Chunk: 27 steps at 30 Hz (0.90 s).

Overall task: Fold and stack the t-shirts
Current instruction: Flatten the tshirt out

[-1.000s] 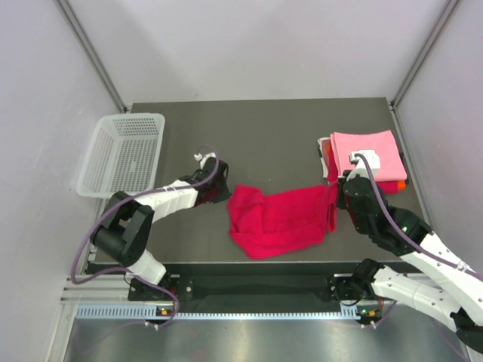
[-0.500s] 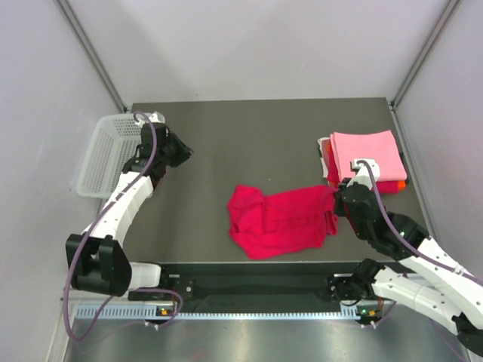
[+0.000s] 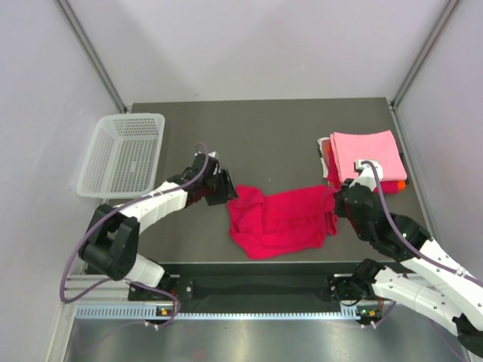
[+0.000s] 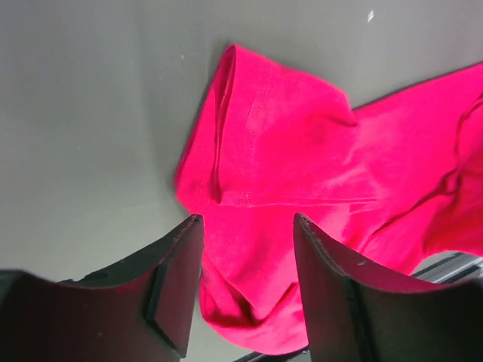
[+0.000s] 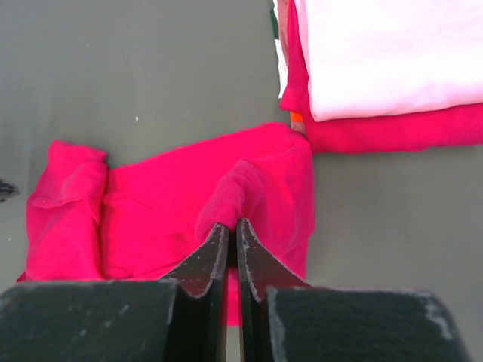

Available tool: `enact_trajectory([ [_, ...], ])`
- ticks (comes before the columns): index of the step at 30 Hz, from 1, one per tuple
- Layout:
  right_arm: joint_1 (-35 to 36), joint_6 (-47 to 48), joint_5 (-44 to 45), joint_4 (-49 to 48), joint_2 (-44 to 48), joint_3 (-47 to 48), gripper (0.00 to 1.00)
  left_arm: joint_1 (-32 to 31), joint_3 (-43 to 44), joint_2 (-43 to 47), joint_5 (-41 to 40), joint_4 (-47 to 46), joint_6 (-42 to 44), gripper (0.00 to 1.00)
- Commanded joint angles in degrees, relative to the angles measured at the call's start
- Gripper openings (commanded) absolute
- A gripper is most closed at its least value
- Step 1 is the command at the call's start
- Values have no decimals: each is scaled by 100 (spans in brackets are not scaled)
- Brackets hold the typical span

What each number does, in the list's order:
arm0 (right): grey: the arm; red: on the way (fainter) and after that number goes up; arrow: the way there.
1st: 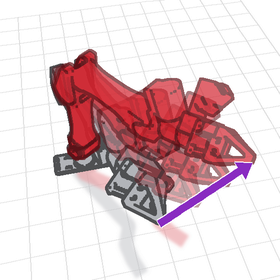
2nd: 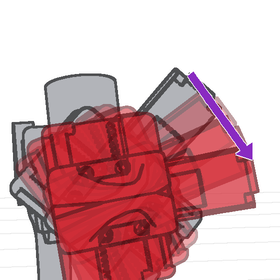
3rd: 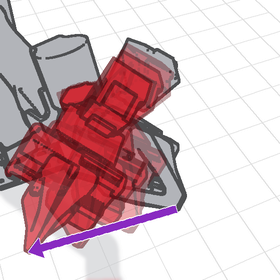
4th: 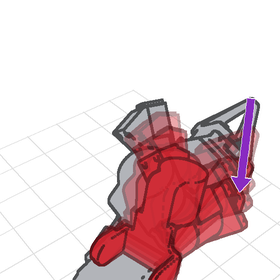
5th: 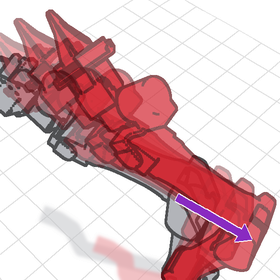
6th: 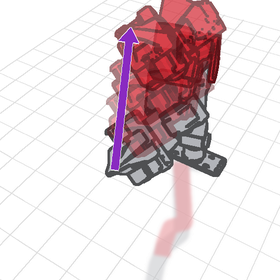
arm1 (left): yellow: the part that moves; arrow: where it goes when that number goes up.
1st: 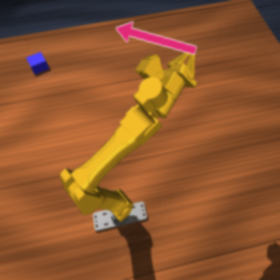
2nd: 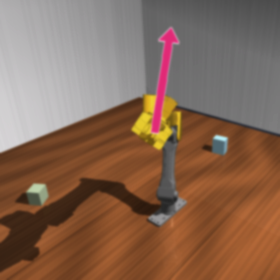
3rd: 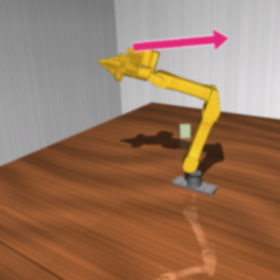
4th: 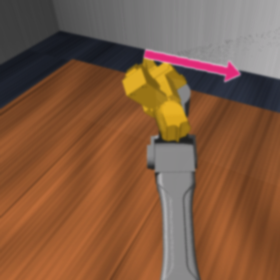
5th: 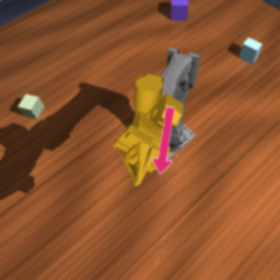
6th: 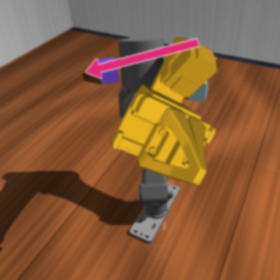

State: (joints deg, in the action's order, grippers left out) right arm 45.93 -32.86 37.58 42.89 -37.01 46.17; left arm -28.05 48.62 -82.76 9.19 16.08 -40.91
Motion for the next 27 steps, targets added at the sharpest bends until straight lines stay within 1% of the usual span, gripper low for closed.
enact_trajectory([
  [1,-58,-98,21,-36,80,32,2,-60,121,-301,4,-508,-111,53],
  [6,-58,-89,21,-18,142,6,2,-86,262,-740,57,-641,-93,48],
  [12,-67,-71,38,0,212,23,3,-218,367,-1084,118,-711,-128,47],
  [19,-67,-89,56,26,230,6,3,-297,323,-1111,110,-720,-155,43],
  [27,-67,-150,56,123,221,59,3,-420,253,-1181,-14,-632,-304,42],
])
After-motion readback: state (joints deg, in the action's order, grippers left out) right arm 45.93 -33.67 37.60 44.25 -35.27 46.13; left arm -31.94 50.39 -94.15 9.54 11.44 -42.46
